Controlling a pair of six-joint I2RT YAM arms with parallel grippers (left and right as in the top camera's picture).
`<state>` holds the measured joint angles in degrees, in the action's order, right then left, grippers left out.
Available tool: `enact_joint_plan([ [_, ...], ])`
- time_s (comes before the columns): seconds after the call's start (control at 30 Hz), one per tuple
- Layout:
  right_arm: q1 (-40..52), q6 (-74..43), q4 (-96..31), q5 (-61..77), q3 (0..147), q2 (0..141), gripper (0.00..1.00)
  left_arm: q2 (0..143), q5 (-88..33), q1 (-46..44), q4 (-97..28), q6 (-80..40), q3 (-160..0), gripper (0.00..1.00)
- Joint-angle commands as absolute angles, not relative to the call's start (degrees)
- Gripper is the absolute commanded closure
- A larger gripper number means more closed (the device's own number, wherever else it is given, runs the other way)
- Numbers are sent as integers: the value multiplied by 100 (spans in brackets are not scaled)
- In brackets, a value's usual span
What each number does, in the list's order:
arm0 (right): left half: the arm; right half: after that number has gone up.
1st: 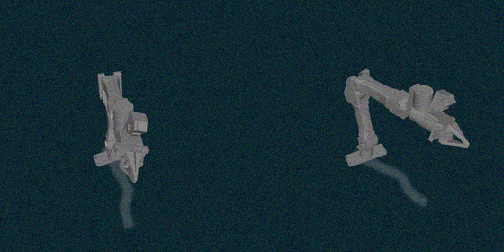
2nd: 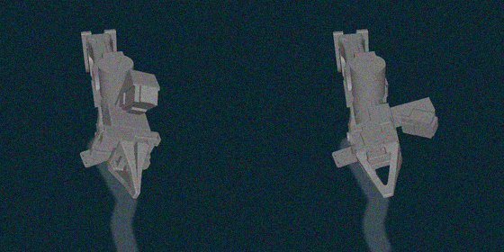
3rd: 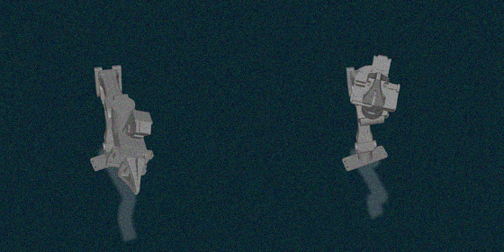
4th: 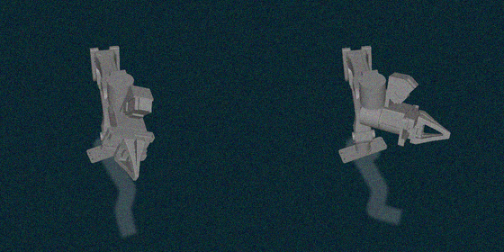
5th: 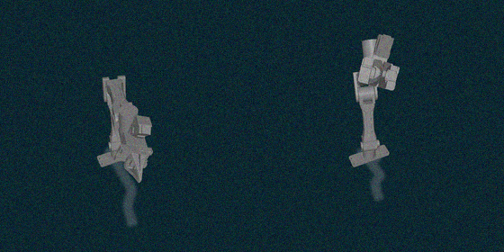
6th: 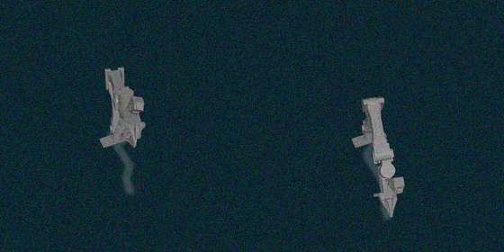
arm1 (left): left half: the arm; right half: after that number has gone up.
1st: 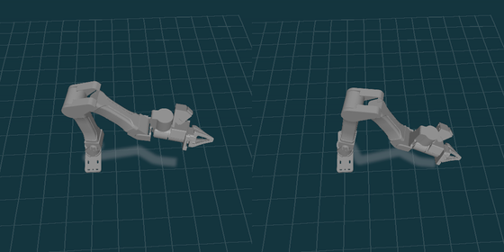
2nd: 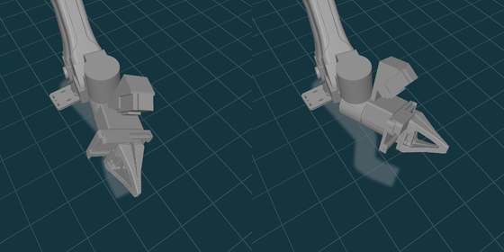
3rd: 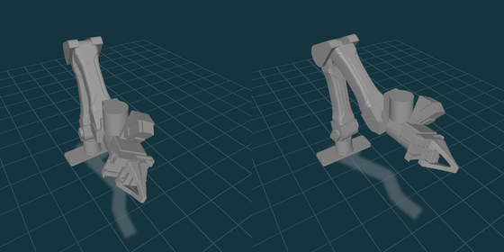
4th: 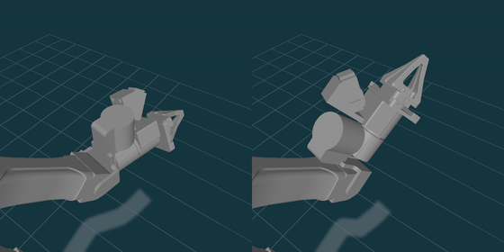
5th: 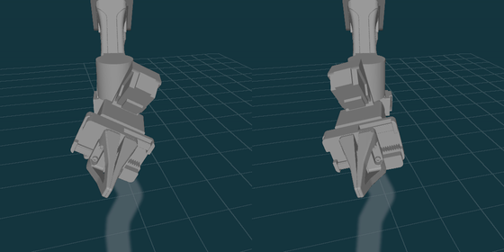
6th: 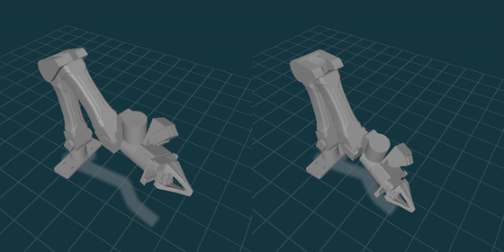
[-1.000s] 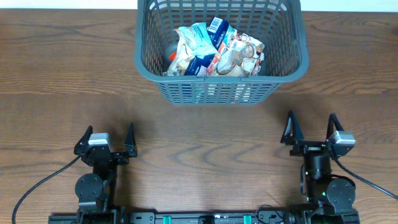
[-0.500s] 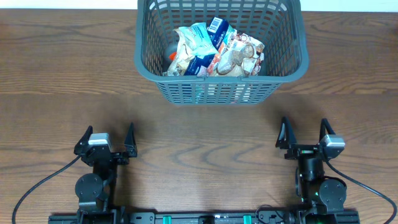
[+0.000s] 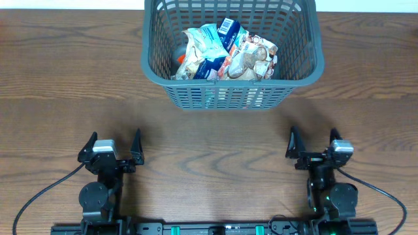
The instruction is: Pack container
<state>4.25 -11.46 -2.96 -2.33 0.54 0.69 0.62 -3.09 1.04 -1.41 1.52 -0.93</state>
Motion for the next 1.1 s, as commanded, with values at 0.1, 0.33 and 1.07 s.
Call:
enact_joint_plan([
  [0.1,405,-788,-427,69,30,27,1,16,-346,132,-381,145,-23,1],
  [0.33,405,102,-432,69,30,30,1,16,-346,132,-381,145,-23,1],
  [1.07,405,239,-427,64,30,30,1,16,-346,132,-381,145,-23,1],
])
